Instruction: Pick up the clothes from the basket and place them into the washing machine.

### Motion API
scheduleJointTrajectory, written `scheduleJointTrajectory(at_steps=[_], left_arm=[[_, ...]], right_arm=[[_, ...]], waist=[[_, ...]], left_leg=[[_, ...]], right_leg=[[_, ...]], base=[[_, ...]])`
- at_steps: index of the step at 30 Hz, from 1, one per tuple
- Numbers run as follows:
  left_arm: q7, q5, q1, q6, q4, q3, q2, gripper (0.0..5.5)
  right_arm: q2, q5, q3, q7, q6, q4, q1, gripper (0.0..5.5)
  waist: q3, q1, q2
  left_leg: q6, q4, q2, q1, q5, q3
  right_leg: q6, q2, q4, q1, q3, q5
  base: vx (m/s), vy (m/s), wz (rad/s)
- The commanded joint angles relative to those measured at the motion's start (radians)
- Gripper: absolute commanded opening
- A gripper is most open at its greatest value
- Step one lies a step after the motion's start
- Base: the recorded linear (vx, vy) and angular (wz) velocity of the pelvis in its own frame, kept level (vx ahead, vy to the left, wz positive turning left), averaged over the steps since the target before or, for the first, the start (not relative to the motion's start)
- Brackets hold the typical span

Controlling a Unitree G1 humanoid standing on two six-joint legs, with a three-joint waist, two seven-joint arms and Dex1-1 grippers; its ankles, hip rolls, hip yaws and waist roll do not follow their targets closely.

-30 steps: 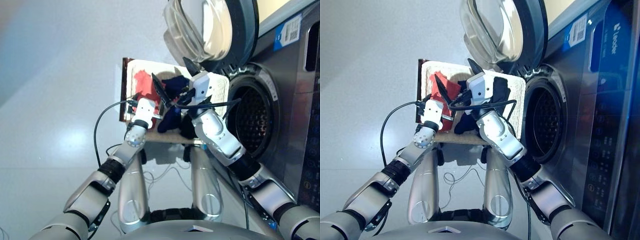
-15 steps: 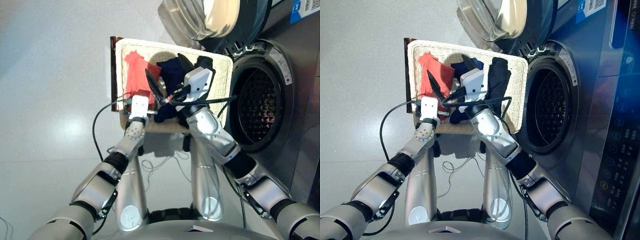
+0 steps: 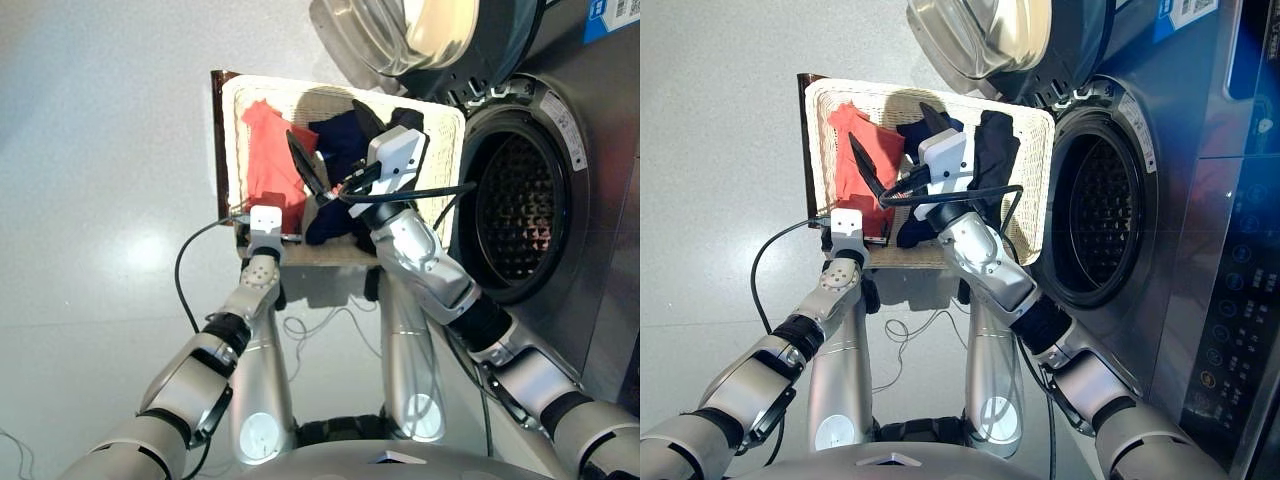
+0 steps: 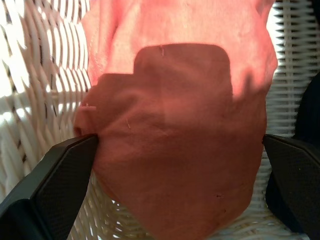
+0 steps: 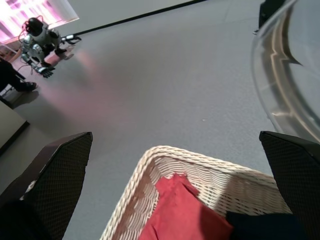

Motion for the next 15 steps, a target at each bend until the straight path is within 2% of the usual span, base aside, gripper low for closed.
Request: scheduleJointTrajectory(at_steps=[1, 2, 3, 4, 15], left_arm=[[0.015, -0.028, 0.029, -0.018, 0.028, 0.015, 0.013, 4.81], [0.017, -0.029, 0.027, -0.018, 0.03, 0.019, 0.012, 2.44], [0.018, -0.03, 0.027, -0.019, 0.029, 0.02, 0.012, 1.04], [0.02, -0.031, 0.027, -0.021, 0.025, 0.021, 0.013, 0.0], [0.029, -0.02, 0.016, -0.039, -0.069, 0.007, 0.017, 0.0]], right_arm=[[-0.019, 0.028, -0.018, 0.024, -0.084, -0.133, -0.016, 5.5], [-0.02, 0.029, -0.02, 0.022, -0.084, -0.132, -0.014, 5.5], [-0.022, 0.03, -0.021, 0.022, -0.084, -0.133, -0.01, 5.5], [-0.023, 0.03, -0.022, 0.021, -0.084, -0.136, -0.01, 5.5], [-0.037, 0.023, -0.031, 0.025, -0.084, -0.152, 0.019, 5.5]], waist=[[-0.011, 0.004, 0.015], [-0.011, 0.003, 0.014], [-0.011, 0.002, 0.014], [-0.011, 0.002, 0.013], [-0.011, 0.001, 0.018]], left_leg=[[-0.013, 0.047, -0.011, 0.006, -0.066, -0.009], [-0.013, 0.044, -0.01, 0.006, -0.065, -0.009], [-0.014, 0.044, -0.011, 0.006, -0.065, -0.008], [-0.014, 0.044, -0.011, 0.005, -0.065, -0.008], [-0.015, 0.026, -0.015, 0.021, -0.059, -0.009]], right_leg=[[0.046, -0.016, 0.03, -0.025, 0.032, -0.031], [0.046, -0.015, 0.029, -0.025, 0.032, -0.031], [0.045, -0.015, 0.029, -0.026, 0.034, -0.032], [0.046, -0.014, 0.027, -0.025, 0.034, -0.031], [0.046, -0.015, 0.012, -0.008, 0.034, -0.027]], base=[[0.0, 0.0, 0.0], [0.0, 0.0, 0.0], [0.0, 0.0, 0.0], [0.0, 0.0, 0.0], [0.0, 0.0, 0.0]])
